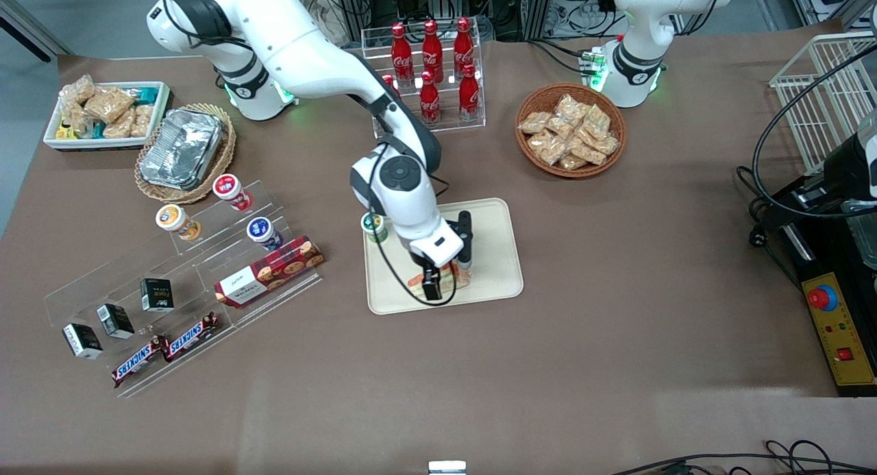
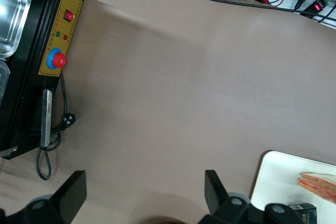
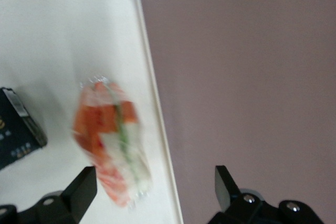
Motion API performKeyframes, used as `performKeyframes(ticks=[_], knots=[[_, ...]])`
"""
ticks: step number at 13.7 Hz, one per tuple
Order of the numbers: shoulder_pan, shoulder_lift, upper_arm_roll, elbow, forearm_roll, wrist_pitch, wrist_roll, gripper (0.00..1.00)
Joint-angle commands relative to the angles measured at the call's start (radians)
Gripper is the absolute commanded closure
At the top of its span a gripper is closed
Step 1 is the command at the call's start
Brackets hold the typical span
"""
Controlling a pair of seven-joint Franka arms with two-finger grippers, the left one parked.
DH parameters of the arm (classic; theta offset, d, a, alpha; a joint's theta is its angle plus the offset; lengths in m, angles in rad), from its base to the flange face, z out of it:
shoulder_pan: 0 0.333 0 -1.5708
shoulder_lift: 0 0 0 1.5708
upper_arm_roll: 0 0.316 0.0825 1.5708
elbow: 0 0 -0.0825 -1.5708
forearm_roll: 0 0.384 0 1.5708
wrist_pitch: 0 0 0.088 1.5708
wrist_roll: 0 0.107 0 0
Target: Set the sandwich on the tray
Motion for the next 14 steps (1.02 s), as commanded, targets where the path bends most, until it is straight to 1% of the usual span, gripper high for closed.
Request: performKeyframes(ticks=[1, 4, 7, 9, 12, 13, 14], knots=[[-0.085, -0.116, 0.009, -0.020, 0.015, -0.135, 0.064, 0.00], [-0.186, -0.222, 0.007, -0.011, 0.015, -0.311, 0.070, 0.00], [-0.356, -0.284, 0.007, -0.011, 0.019, -0.431, 0.068, 0.00], [-0.500, -0.336, 0.012, -0.011, 0.061, -0.493, 0.044, 0.00], [-0.588, -0.429, 0.000, -0.009, 0.061, -0.576, 0.061, 0.00], [-0.606, -0.458, -0.014, -0.009, 0.061, -0.618, 0.089, 0.00], [-0.610, -0.486, -0.032, -0.009, 0.061, -0.673, 0.157, 0.00]])
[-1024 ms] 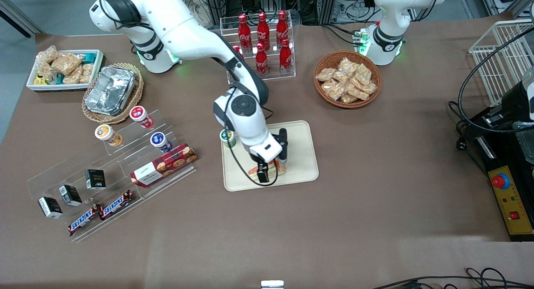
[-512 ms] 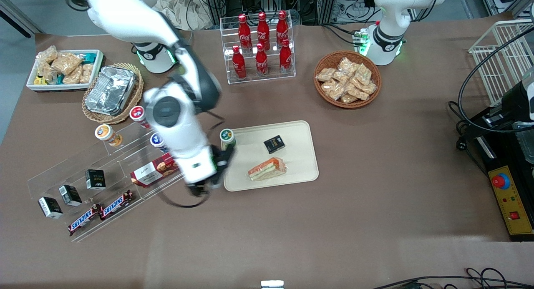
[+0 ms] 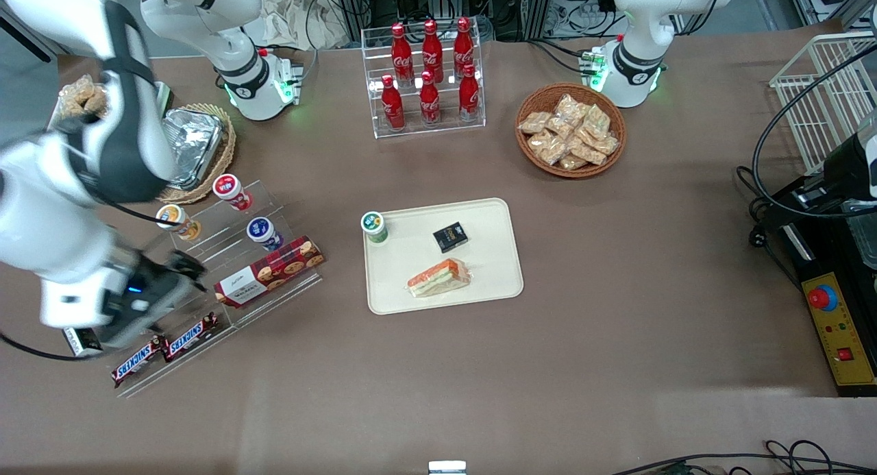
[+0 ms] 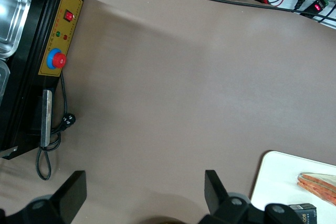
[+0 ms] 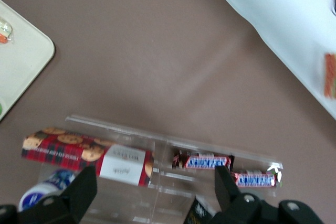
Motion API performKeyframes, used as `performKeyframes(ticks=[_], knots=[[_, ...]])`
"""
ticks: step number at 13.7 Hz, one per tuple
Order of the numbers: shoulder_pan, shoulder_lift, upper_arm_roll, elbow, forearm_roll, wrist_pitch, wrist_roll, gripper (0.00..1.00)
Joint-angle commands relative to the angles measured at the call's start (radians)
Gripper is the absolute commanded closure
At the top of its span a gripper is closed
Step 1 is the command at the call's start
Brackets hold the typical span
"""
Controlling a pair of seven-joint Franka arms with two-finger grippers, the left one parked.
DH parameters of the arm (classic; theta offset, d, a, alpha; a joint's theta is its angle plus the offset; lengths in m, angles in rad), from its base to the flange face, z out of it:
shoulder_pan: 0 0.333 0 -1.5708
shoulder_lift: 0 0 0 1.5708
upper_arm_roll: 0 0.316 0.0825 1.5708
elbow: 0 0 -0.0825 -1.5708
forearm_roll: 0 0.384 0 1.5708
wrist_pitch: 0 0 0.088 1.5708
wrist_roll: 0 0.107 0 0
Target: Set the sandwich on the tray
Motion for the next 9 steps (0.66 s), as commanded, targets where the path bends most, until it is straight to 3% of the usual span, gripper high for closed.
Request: performKeyframes(ticks=[1, 6, 9], knots=[[-0.004, -0.110, -0.036, -0.026, 0.020, -0.139, 0.162, 0.00], [-0.074, -0.239, -0.032, -0.029, -0.016, -0.308, 0.480, 0.00], [-0.105, -0.255, -0.030, -0.023, -0.035, -0.340, 0.483, 0.00]])
